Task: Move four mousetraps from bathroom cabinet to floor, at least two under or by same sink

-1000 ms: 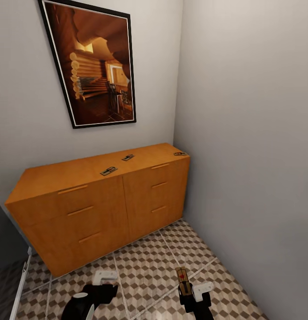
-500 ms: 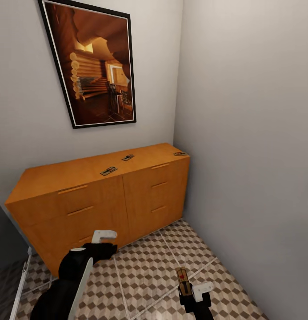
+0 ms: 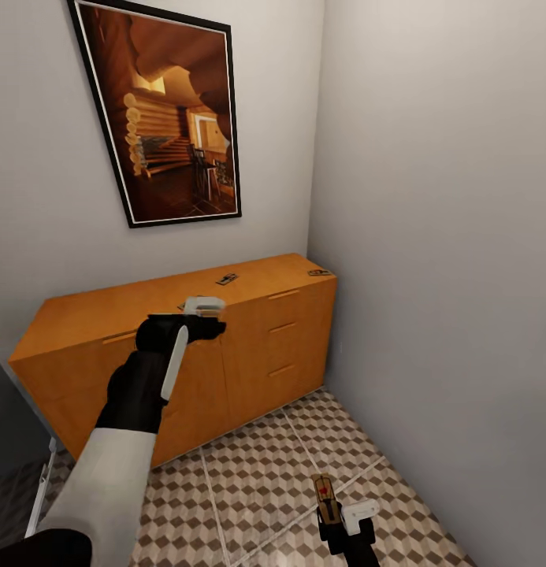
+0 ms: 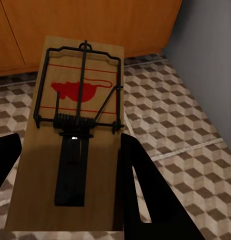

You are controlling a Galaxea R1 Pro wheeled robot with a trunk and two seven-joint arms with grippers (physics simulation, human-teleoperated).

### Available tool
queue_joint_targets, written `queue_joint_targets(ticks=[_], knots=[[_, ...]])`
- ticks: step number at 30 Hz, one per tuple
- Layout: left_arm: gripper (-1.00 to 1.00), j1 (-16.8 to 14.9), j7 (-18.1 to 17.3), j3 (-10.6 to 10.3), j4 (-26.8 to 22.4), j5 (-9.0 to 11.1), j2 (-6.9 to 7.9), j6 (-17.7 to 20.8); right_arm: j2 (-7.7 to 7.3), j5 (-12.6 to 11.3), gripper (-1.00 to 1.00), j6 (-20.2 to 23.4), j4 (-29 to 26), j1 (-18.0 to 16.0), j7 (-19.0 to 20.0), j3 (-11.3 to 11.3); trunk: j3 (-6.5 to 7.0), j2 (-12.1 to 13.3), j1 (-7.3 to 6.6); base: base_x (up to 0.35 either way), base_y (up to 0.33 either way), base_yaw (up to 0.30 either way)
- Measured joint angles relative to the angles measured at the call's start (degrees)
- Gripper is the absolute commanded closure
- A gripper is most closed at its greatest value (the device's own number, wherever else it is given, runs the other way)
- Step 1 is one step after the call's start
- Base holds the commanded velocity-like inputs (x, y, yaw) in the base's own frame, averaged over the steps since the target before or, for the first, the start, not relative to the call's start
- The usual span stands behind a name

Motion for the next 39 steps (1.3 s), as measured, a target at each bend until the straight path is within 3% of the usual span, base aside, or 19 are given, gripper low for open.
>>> queue_joint_targets(ticks=[2,7,14,16,19,23,26,34,39], knots=[[-1.0,-2.7,0.1,0.0,2.5,-0.2,-0.03,0.0,0.03,0.0,1.0,0.0,0.0,0.0,0.0,0.0,0.0,0.0,0.0,0.0,0.0,0.0],[-1.0,-4.3,0.1,0.0,4.4,-1.9,0.37,0.0,0.01,0.1,1.0,0.1,0.0,0.0,0.0,0.0,-0.01,0.0,0.0,0.0,0.0,0.0],[-1.0,-4.7,-0.7,0.0,4.9,-3.4,6.59,0.2,0.05,0.1,1.0,0.2,0.0,0.0,0.1,0.0,-0.01,0.0,0.0,0.0,0.0,0.0],[-1.0,-4.7,-1.5,0.1,4.7,-3.3,7.57,0.2,0.05,0.1,1.0,0.2,0.1,0.0,0.1,0.0,-0.01,0.0,0.0,0.0,0.0,0.0],[-1.0,-4.7,-6.3,0.0,4.4,-3.0,10.7,0.3,0.05,0.1,1.0,0.2,0.1,0.0,0.1,0.0,-0.01,0.0,0.0,0.0,0.0,0.0],[-1.0,-4.7,-12.9,0.0,2.9,-3.0,13.62,0.3,0.05,0.1,1.0,0.2,0.1,0.0,0.1,0.0,-0.01,0.0,0.0,0.0,0.0,0.0],[-1.0,-4.7,-16.3,0.0,0.5,-2.9,14.95,0.3,0.05,0.1,1.0,0.2,0.1,0.0,0.1,0.0,-0.01,0.0,0.0,0.0,0.0,0.0],[-1.0,-4.7,-19.3,0.0,-1.9,-2.9,16.42,0.4,0.05,0.1,1.0,0.2,0.1,0.0,0.1,0.0,-0.01,0.0,0.0,0.0,0.0,0.0],[-1.0,-4.7,-27.6,0.0,-1.8,-3.0,18.88,0.3,0.05,0.1,1.0,0.2,0.1,0.0,0.1,0.0,-0.01,0.0,0.0,0.0,0.0,0.0]])
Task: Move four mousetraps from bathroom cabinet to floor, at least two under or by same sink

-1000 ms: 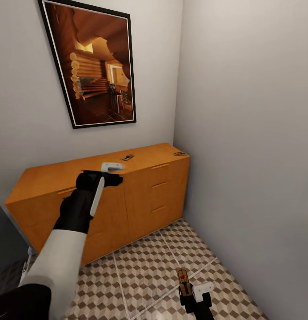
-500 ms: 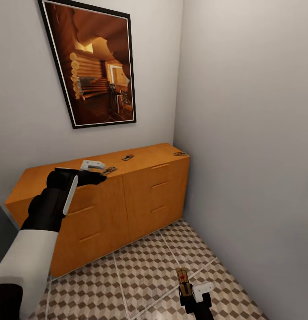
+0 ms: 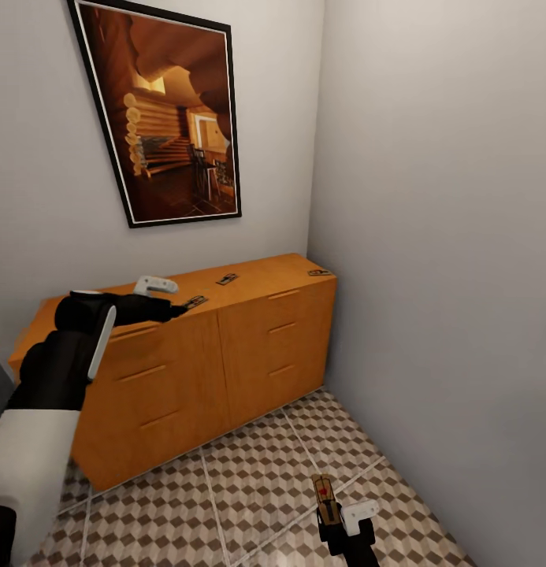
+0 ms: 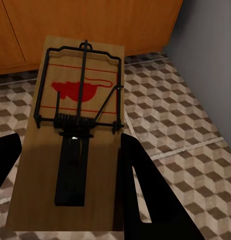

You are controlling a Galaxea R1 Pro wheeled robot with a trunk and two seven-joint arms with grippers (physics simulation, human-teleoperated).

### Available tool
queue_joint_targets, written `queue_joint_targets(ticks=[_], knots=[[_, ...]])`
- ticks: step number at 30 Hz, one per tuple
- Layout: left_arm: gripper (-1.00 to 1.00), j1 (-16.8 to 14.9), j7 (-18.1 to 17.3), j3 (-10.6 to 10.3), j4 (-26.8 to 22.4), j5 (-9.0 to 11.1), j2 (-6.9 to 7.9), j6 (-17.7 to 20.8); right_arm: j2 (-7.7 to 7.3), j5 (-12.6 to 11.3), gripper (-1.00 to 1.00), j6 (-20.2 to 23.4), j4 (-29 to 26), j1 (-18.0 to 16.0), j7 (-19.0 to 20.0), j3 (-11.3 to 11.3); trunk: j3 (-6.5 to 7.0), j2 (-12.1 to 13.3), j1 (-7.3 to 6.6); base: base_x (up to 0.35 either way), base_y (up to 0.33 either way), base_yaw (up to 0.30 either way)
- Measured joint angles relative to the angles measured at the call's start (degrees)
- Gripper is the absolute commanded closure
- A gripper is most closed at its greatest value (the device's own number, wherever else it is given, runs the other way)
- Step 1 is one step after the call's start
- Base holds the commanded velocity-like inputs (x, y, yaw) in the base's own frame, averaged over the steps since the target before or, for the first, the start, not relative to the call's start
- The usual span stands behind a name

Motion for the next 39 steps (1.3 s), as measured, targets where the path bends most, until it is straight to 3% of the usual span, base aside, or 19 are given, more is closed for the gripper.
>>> queue_joint_targets(ticks=[5,15,30,35,39], knots=[[-1.0,0.0,-4.1,0.0,0.0,-0.2,3.22,-0.1,0.0,0.0,1.0,0.0,0.0,0.0,0.0,0.0,0.0,0.0,0.0,0.0,0.0,0.0],[-1.0,0.0,-5.2,-0.1,-1.6,0.0,9.94,0.0,0.0,0.0,1.0,0.0,0.0,0.0,0.1,0.0,0.0,0.0,0.0,0.0,0.0,0.0],[-1.0,0.0,-5.2,-0.5,-1.8,0.0,10.5,0.0,0.0,0.0,1.0,0.0,0.0,0.0,0.1,0.0,0.0,0.0,-0.01,0.043,0.0,0.0],[-1.0,0.0,-5.2,-3.5,-1.7,0.1,10.47,0.0,0.0,0.0,1.0,0.0,0.0,0.0,0.1,0.0,0.0,0.0,-0.01,0.14,0.0,0.0],[-1.0,0.0,-5.2,-4.4,-1.7,0.0,10.47,0.0,0.0,0.0,1.0,0.0,0.0,0.0,0.1,0.0,0.0,0.0,-0.01,0.122,0.0,0.0]])
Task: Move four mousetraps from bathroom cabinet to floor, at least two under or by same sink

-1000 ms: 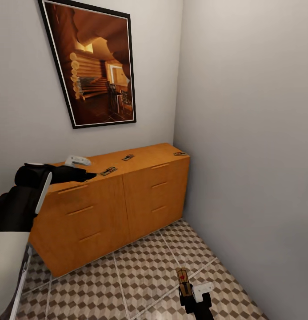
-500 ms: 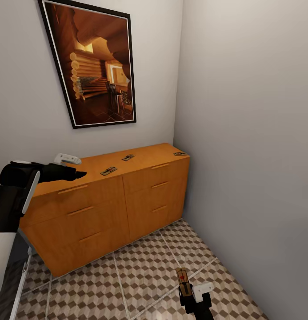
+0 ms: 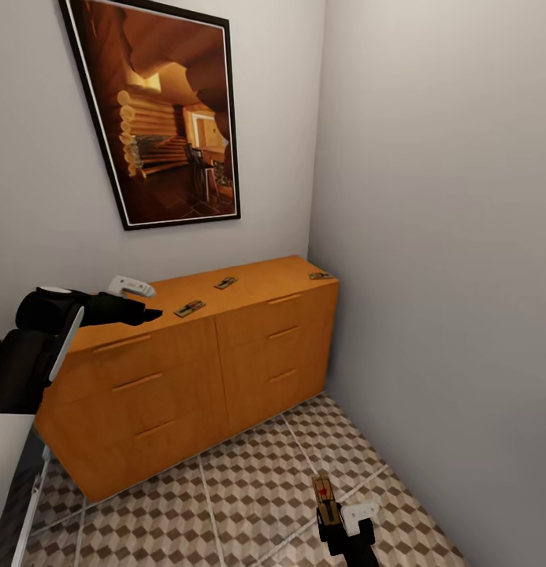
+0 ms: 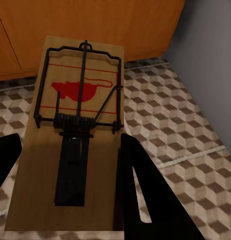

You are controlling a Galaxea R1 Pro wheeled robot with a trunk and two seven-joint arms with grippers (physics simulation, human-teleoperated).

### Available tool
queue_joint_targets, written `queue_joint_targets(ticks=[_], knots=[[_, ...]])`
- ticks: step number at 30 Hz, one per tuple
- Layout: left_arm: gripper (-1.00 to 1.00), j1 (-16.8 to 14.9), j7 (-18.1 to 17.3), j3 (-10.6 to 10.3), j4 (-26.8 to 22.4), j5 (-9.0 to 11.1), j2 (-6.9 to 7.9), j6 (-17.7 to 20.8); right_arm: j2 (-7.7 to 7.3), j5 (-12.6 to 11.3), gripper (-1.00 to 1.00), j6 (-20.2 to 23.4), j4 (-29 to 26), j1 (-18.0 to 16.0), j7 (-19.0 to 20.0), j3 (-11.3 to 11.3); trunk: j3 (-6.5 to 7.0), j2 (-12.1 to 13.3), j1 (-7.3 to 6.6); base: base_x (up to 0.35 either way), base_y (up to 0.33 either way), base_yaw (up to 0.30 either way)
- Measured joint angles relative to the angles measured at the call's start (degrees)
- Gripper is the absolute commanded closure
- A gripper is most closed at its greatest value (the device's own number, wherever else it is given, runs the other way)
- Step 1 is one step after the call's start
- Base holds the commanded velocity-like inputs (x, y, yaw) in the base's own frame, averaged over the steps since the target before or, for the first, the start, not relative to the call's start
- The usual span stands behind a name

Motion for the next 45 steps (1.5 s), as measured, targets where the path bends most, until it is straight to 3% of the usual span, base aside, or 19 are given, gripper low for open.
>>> queue_joint_targets(ticks=[45], knots=[[-1.0,0.0,-0.1,-0.3,0.5,0.0,-0.09,-0.2,0.0,0.0,1.0,0.0,0.0,0.0,0.0,0.0,0.0,0.0,0.0,0.068,0.0,0.0]])
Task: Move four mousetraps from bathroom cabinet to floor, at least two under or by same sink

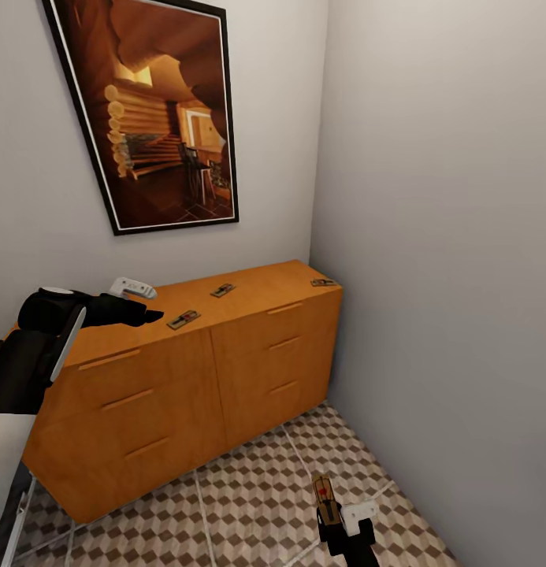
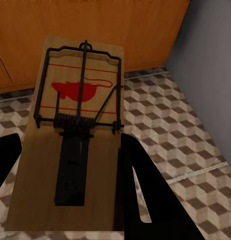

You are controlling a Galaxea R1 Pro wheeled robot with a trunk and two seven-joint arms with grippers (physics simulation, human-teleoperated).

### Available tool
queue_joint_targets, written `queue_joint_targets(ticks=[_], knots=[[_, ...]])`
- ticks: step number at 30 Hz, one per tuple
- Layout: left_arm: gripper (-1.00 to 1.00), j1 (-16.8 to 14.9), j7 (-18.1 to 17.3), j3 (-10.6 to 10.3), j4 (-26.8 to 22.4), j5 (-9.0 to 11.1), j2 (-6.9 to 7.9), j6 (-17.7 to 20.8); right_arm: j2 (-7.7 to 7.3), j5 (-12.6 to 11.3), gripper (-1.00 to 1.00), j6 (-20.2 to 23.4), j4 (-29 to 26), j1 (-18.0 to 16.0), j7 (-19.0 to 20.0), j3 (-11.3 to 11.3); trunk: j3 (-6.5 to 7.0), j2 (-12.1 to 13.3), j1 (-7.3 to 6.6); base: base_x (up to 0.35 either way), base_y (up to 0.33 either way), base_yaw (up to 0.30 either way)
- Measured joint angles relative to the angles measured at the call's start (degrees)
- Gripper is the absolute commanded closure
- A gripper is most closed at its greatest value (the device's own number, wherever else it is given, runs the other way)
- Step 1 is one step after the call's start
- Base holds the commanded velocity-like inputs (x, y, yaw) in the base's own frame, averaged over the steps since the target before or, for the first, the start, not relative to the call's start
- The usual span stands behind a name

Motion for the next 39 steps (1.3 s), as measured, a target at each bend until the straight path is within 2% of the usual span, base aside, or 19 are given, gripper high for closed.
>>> queue_joint_targets(ticks=[39], knots=[[-1.0,0.0,-0.1,-0.3,2.3,0.0,0.0,-0.2,0.0,0.0,1.0,0.0,0.0,0.0,0.0,0.0,0.0,0.0,0.01,0.015,0.0,0.0]])
